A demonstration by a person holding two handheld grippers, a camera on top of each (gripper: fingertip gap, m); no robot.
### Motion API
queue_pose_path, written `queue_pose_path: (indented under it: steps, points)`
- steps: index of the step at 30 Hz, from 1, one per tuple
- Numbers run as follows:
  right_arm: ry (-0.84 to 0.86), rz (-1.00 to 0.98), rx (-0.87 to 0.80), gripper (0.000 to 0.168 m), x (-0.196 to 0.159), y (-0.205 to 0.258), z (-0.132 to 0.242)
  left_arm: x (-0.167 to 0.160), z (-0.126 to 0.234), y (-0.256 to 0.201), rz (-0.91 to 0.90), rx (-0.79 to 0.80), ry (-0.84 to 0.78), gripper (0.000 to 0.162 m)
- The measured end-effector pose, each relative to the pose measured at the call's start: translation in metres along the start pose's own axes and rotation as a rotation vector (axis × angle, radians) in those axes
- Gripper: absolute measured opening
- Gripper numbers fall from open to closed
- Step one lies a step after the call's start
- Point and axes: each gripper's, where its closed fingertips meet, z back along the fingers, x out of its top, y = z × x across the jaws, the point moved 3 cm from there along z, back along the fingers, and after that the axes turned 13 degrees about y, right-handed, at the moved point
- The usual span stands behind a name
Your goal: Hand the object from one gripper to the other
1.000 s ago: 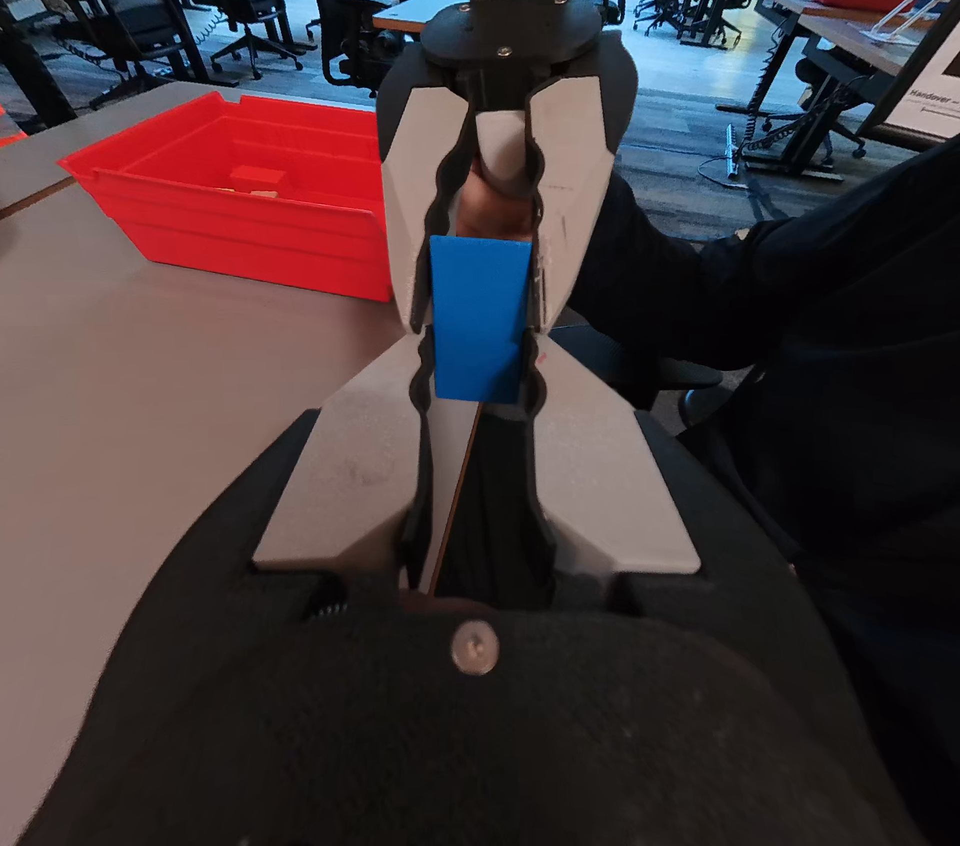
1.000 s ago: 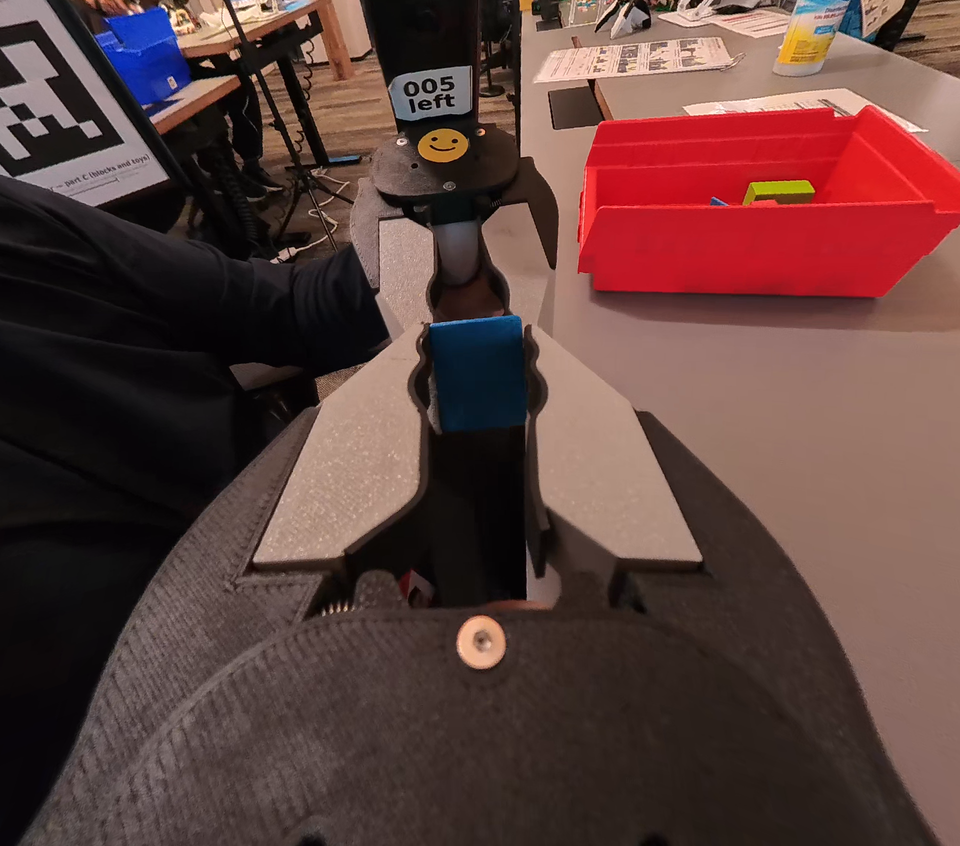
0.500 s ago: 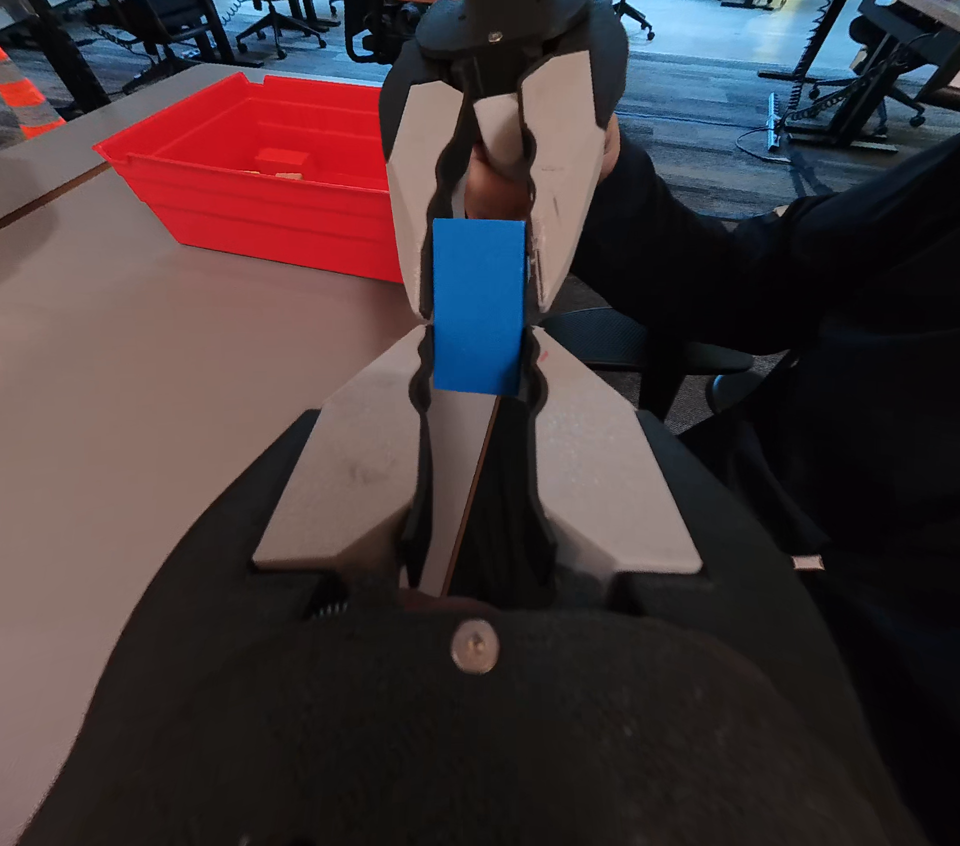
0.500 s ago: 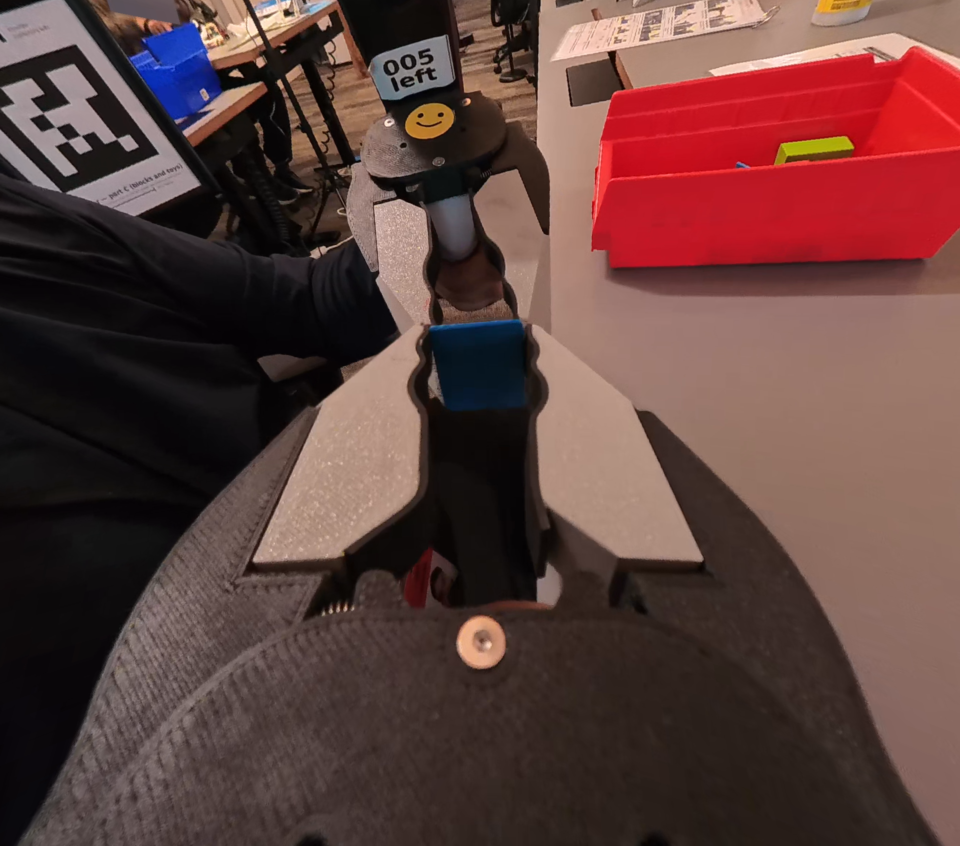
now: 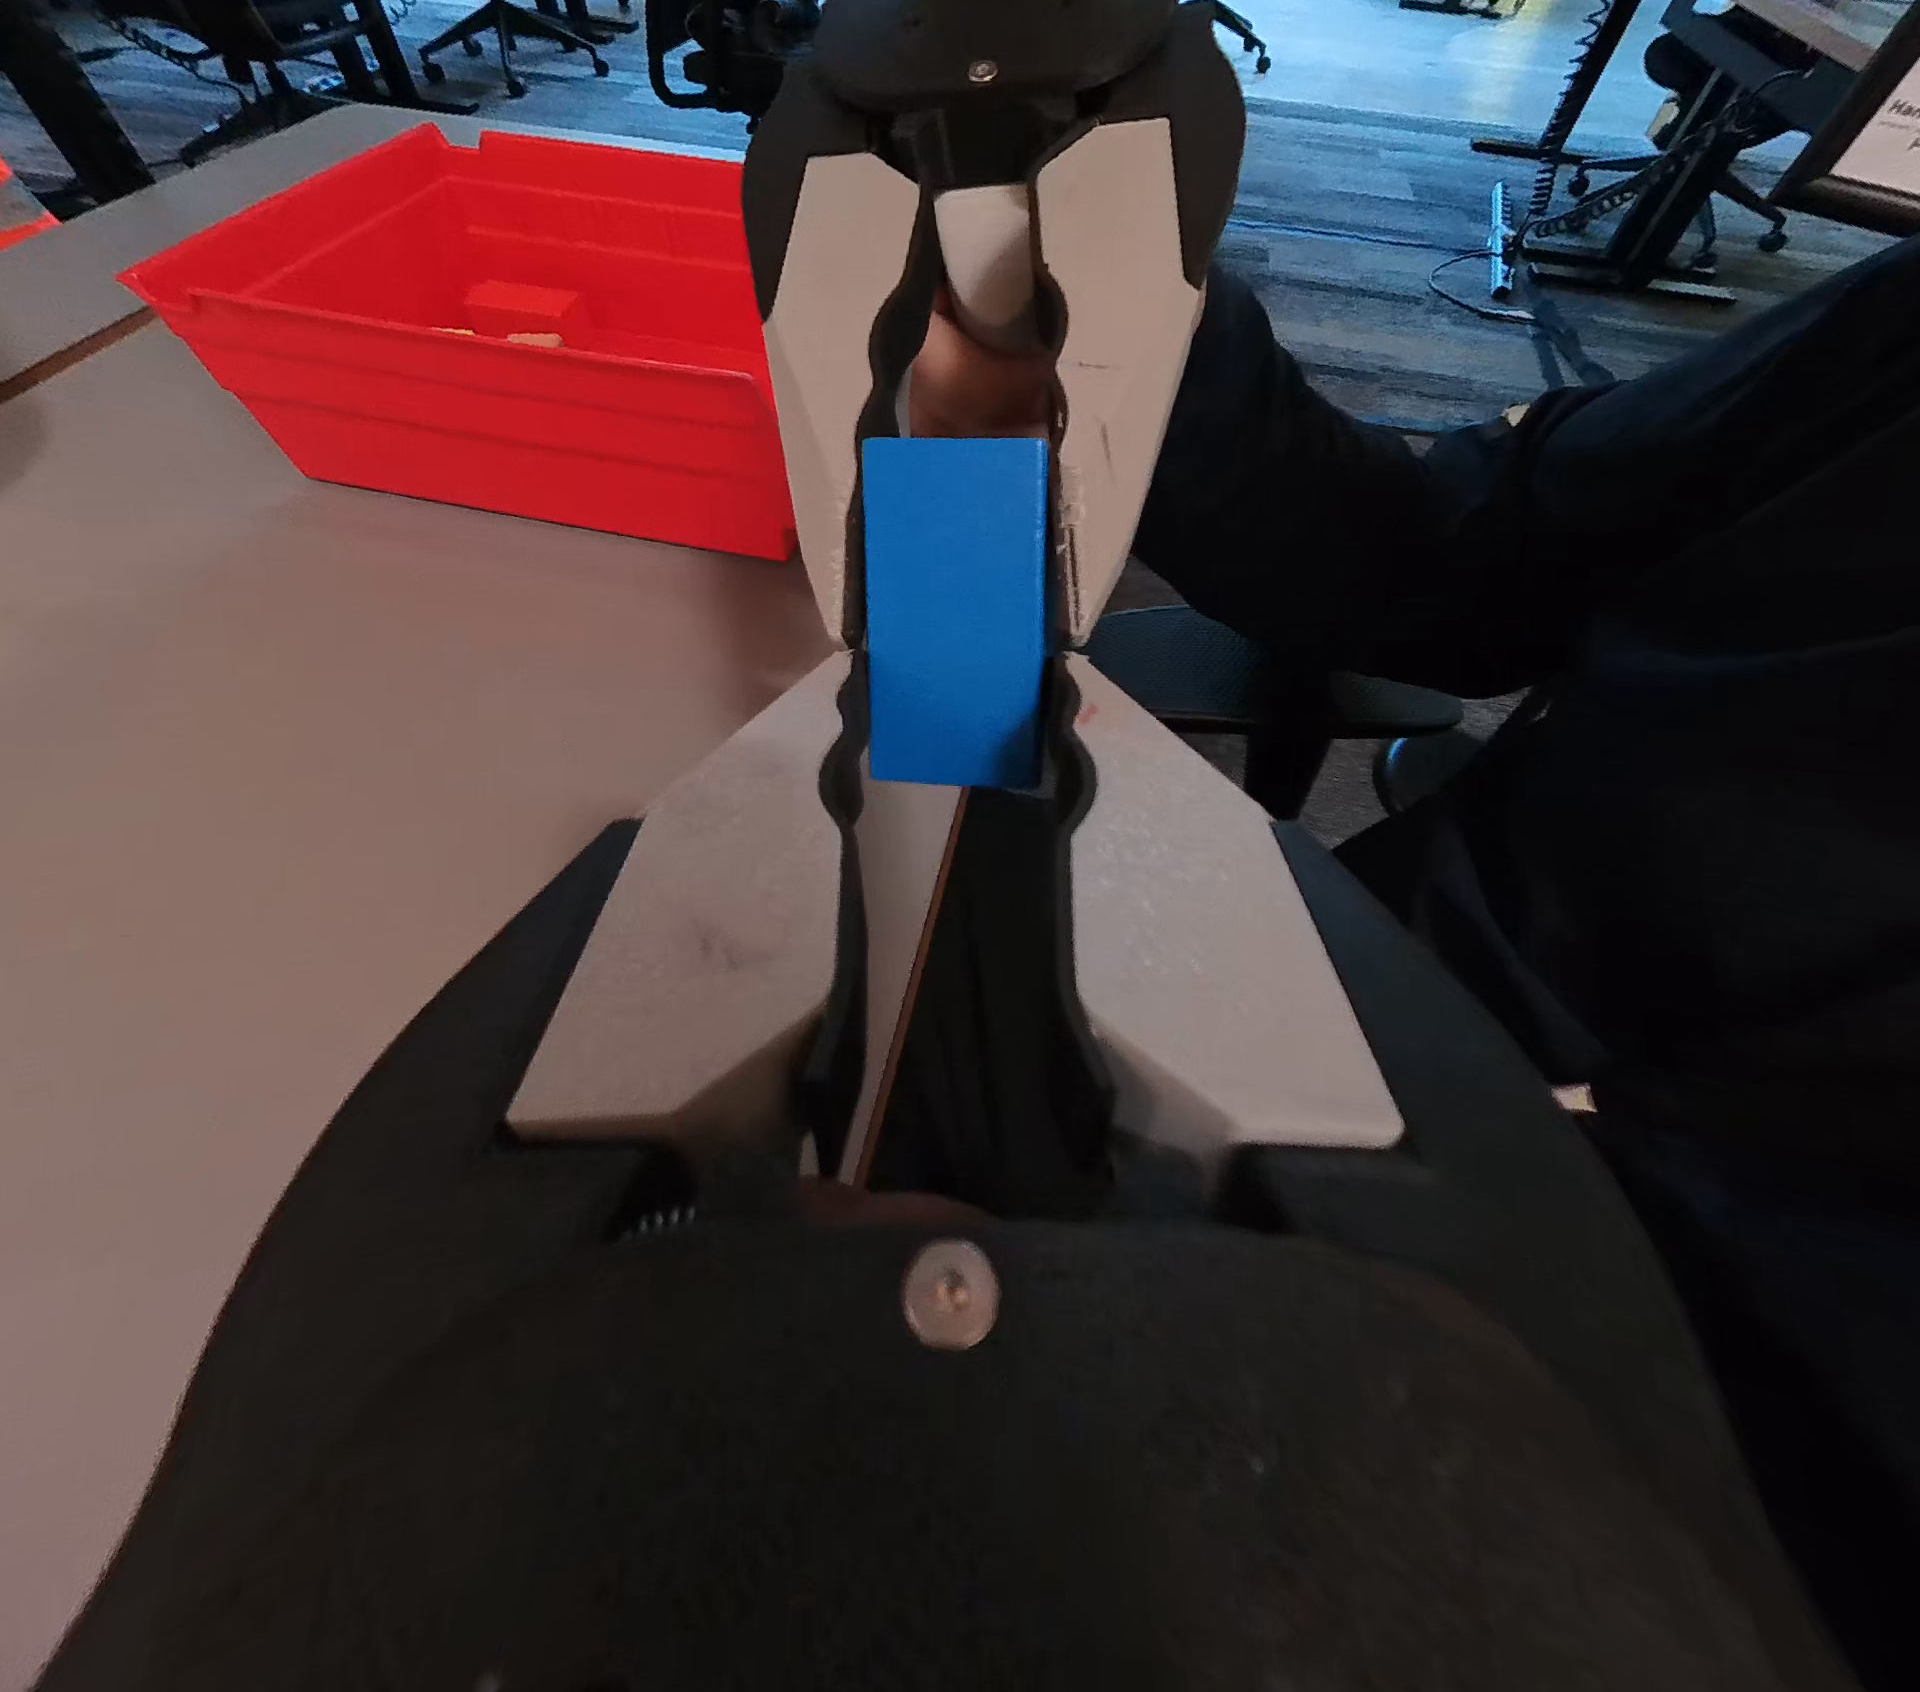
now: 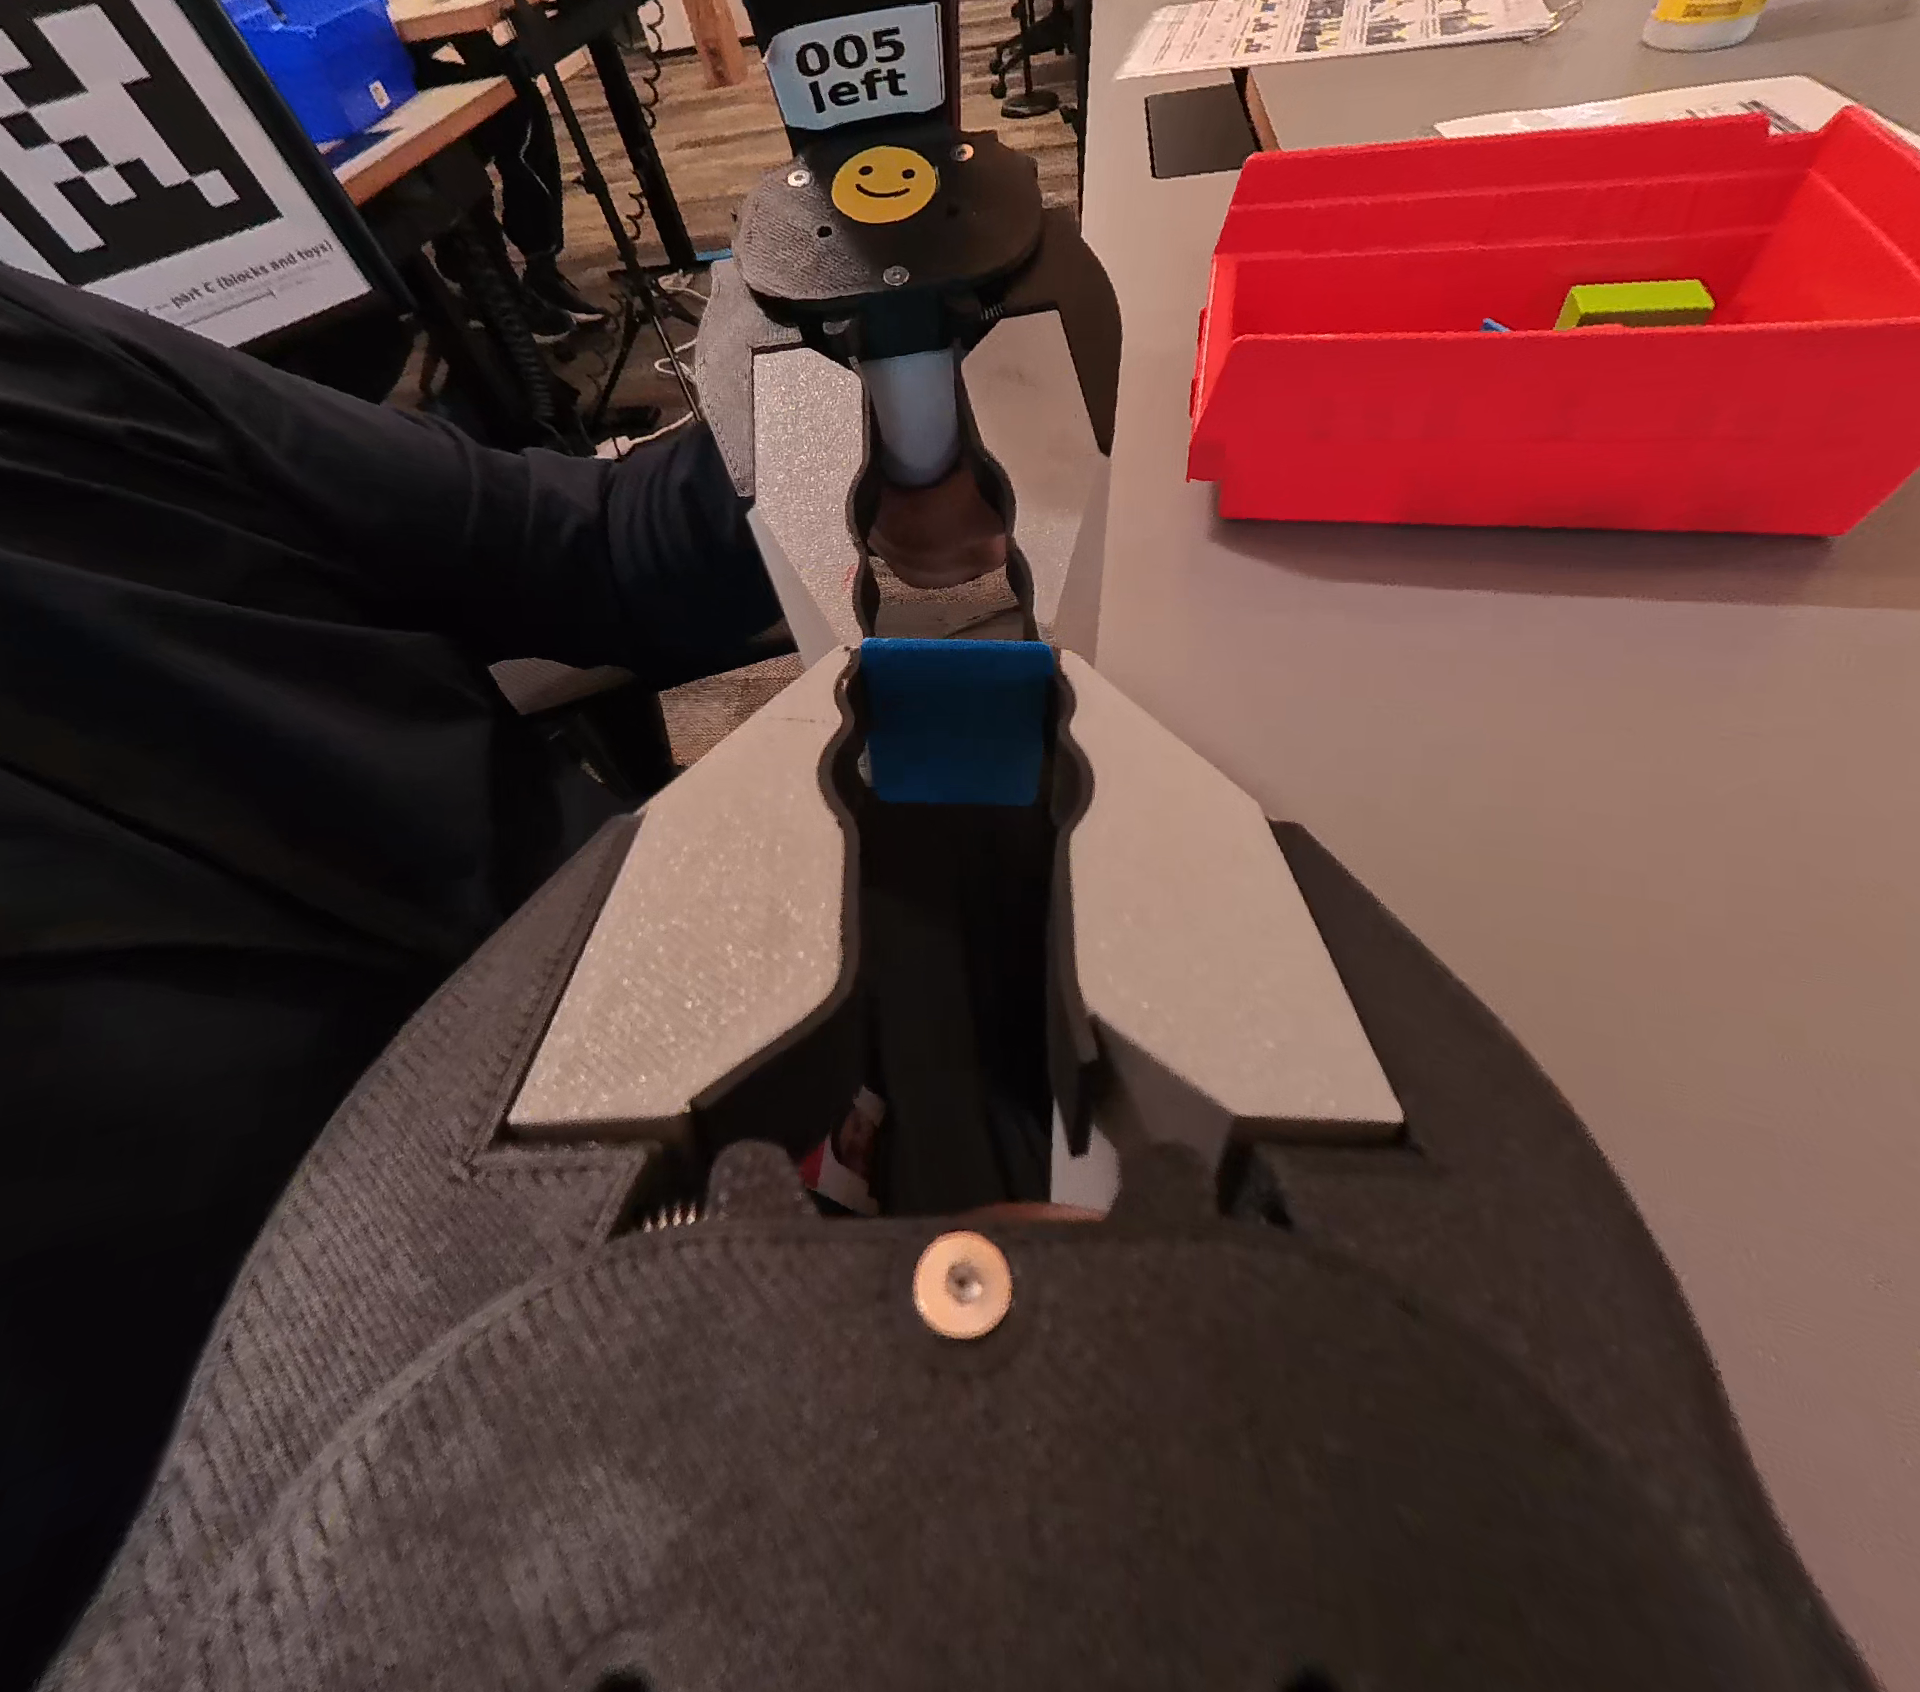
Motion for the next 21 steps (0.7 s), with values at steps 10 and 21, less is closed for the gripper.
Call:
queue_pose_path:
  steps: [10,21]
  points:
    - [-0.067,-0.024,-0.023,0.031,0.008,-0.005,0.014,0.002,0.008,0.011,0.05,0.037,-0.037,0.05]
    - [0.05,-0.41,-0.717,0.032,-0.087,-0.138,0.185,0.011,0.074,0.028,0.062,0.19,-0.164,0.046]
